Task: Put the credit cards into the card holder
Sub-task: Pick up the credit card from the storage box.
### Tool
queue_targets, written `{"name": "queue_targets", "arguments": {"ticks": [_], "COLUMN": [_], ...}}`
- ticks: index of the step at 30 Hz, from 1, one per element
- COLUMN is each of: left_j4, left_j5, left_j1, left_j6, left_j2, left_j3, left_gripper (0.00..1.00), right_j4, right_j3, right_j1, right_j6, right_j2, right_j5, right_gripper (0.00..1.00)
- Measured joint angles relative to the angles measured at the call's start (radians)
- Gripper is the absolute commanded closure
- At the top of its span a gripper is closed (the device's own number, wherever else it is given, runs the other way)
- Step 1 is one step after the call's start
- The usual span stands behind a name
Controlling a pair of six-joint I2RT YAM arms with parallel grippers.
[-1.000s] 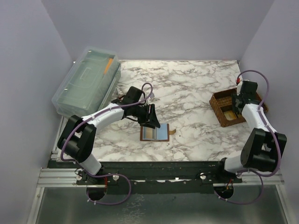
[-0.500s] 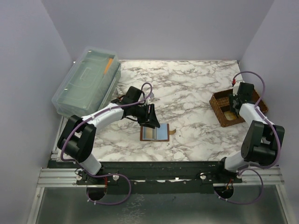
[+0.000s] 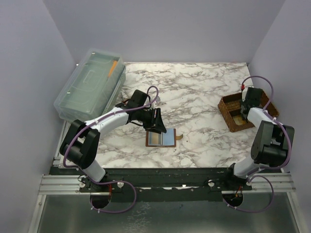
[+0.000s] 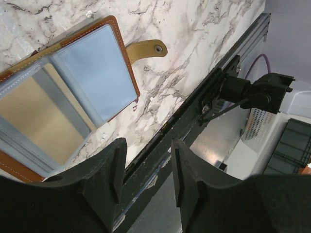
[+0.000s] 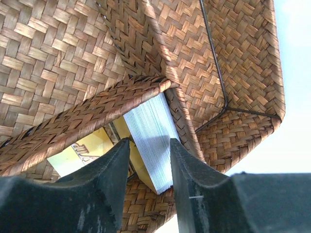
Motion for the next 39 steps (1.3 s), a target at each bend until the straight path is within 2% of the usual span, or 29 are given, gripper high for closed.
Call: {"name": "queue_targets", "arguments": {"ticks": [14,23,32,39], "left_j4": [0.002,0.002,0.002,0.003], "left_j5": [0.007,0.008,0.008,0.008], "left_j1": [0.0,0.0,0.0,0.0], "left_j6": [0.0,0.0,0.0,0.0], "left_j2": [0.0,0.0,0.0,0.0], "left_j3": [0.0,0.0,0.0,0.0], "left_gripper": [0.52,0.52,0.52,0.52], "right_j4": [0.022,0.018,-0.017,-0.106], "right_j3": [0.003,0.005,0.015,0.033], "right_j1": [0.008,0.012,0.012,0.012], "right_j6": [0.004,0.006,0.016,0.047], "right_j2": [0.02,0.013,0.003,-0.077], "right_j5": [0.034,0.034,0.034,0.034], "right_gripper": [0.81,0.99,1.0,1.0]}}
